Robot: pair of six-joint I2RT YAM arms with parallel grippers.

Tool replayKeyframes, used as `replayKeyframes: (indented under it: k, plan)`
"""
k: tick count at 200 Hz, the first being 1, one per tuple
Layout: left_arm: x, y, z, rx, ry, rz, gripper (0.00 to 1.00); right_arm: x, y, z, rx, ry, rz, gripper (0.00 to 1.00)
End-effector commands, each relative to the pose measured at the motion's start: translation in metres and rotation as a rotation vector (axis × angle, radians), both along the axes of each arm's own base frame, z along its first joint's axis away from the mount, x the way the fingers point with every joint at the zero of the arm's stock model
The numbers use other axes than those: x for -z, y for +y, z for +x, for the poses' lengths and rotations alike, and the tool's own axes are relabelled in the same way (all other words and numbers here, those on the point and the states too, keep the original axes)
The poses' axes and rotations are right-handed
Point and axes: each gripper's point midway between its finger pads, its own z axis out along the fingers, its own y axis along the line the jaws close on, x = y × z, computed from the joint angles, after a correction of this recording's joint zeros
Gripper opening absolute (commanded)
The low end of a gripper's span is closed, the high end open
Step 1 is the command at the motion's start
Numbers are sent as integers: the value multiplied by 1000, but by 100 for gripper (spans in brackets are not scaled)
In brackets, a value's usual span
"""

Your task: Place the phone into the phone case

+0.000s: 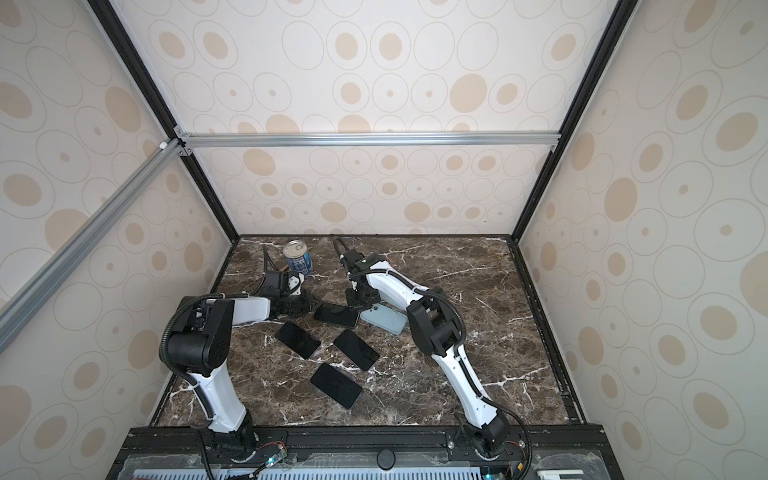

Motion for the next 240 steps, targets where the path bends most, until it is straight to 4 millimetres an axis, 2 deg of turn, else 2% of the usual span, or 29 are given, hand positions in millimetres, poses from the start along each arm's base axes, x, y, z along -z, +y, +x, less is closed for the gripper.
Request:
replayKeyframes:
  k: [1, 47, 104, 143, 162, 185, 219, 240]
  plan:
    - [31, 8, -26, -4, 121, 64, 22, 86, -24, -59, -28, 231, -171, 7]
    - [28, 10, -26, -5, 115, 75, 22, 113, -24, -87, -38, 320, -196, 7]
    - [18, 18, -22, -21, 78, 121, 22, 139, -34, -111, -28, 399, -235, 7]
    - [18, 18, -23, -23, 79, 123, 22, 141, -35, -114, -31, 381, -257, 7]
    - [16, 18, -23, -26, 78, 121, 22, 143, -31, -125, -20, 424, -239, 6]
    - [14, 15, -27, -22, 75, 95, 22, 139, -17, -127, 14, 418, -173, 7]
    - [14, 13, -33, -26, 86, 71, 24, 113, 0, -104, 59, 330, -96, 7]
    - [4, 14, -31, -31, 57, 79, 24, 97, 7, -88, 92, 271, -46, 9]
